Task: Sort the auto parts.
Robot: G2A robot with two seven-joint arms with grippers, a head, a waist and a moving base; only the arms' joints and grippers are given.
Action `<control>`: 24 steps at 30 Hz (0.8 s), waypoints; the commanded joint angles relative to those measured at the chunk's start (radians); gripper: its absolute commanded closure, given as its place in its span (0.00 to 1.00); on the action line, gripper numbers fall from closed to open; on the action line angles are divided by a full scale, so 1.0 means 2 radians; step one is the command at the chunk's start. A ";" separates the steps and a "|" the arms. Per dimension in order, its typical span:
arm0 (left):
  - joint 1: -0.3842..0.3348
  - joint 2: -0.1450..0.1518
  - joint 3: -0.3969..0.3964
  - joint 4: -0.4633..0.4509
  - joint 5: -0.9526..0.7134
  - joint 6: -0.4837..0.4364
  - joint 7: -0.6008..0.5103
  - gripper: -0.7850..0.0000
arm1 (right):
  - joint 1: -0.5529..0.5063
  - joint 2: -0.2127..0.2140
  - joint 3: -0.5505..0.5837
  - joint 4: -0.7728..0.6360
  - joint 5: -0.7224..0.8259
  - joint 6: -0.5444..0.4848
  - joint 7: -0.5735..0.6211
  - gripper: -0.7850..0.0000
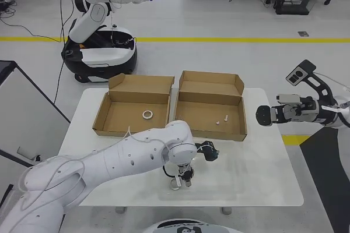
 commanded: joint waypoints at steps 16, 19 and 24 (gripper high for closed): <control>0.013 -0.010 -0.002 0.010 0.021 -0.020 0.007 0.36 | 0.000 0.000 0.000 0.000 0.000 0.000 0.000 0.00; 0.015 -0.011 -0.003 0.011 0.026 -0.023 0.007 0.38 | 0.000 0.000 0.000 0.000 0.000 0.000 0.000 0.00; 0.019 -0.013 -0.005 0.011 0.035 -0.028 0.008 0.35 | 0.000 0.000 0.000 0.000 0.000 0.000 0.000 0.00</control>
